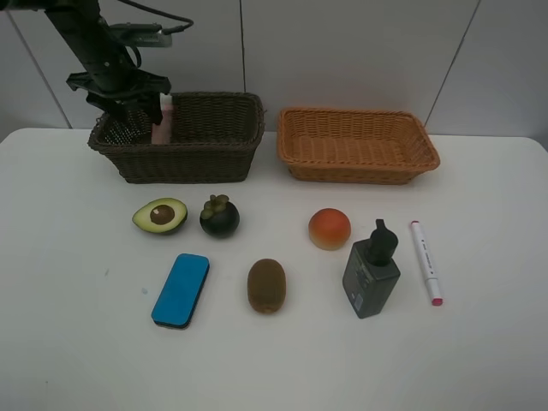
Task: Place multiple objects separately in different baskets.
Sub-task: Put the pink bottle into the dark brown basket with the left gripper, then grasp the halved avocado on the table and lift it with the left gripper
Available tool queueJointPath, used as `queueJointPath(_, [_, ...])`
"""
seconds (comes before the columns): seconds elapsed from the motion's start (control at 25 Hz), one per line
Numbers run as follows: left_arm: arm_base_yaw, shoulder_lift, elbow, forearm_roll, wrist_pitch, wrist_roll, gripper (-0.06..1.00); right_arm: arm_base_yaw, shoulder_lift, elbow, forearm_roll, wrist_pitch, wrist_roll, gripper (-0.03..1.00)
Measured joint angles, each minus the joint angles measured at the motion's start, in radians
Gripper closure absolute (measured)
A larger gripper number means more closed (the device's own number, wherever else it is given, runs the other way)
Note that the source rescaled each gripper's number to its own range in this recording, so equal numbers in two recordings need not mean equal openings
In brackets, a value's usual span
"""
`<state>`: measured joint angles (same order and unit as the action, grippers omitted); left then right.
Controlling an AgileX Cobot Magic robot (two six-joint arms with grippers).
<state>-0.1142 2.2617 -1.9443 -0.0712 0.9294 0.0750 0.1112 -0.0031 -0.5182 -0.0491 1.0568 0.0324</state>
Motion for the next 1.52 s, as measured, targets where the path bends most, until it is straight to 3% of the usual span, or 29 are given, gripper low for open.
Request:
queueJointPath(0.04, [0.000, 0.000, 0.000, 0.003, 0.001, 0.001, 0.11, 0.000, 0.000, 0.000, 0.000, 0.000, 0.000, -0.03])
queueJointPath(0.16, [0.000, -0.004, -0.003, 0.014, 0.009, 0.003, 0.04, 0.000, 0.000, 0.000, 0.000, 0.000, 0.000, -0.03])
queueJointPath(0.24, [0.000, -0.008, -0.026, 0.016, 0.055, -0.009, 0.03, 0.000, 0.000, 0.000, 0.000, 0.000, 0.000, -0.03])
queueJointPath(0.4, [0.000, -0.016, -0.142, 0.000, 0.243, -0.017, 0.03, 0.000, 0.000, 0.000, 0.000, 0.000, 0.000, -0.03])
queueJointPath(0.56, [0.000, -0.075, -0.165, -0.048, 0.269, 0.013, 0.02, 0.000, 0.000, 0.000, 0.000, 0.000, 0.000, -0.03])
queueJointPath(0.68, [0.000, -0.159, -0.082, -0.071, 0.268, 0.060, 0.02, 0.000, 0.000, 0.000, 0.000, 0.000, 0.000, -0.03])
queueJointPath(0.84, [-0.009, -0.313, 0.127, -0.105, 0.268, 0.177, 0.02, 0.000, 0.000, 0.000, 0.000, 0.000, 0.000, -0.03])
queueJointPath(1.0, [-0.082, -0.429, 0.289, -0.109, 0.267, 0.283, 0.02, 0.000, 0.000, 0.000, 0.000, 0.000, 0.000, -0.03])
queueJointPath(1.28, [-0.249, -0.450, 0.437, -0.037, 0.268, 0.295, 0.02, 0.000, 0.000, 0.000, 0.000, 0.000, 0.000, -0.03])
queueJointPath(1.52, [-0.273, -0.450, 0.560, 0.028, 0.227, 0.301, 0.02, 0.000, 0.000, 0.000, 0.000, 0.000, 0.000, -0.03])
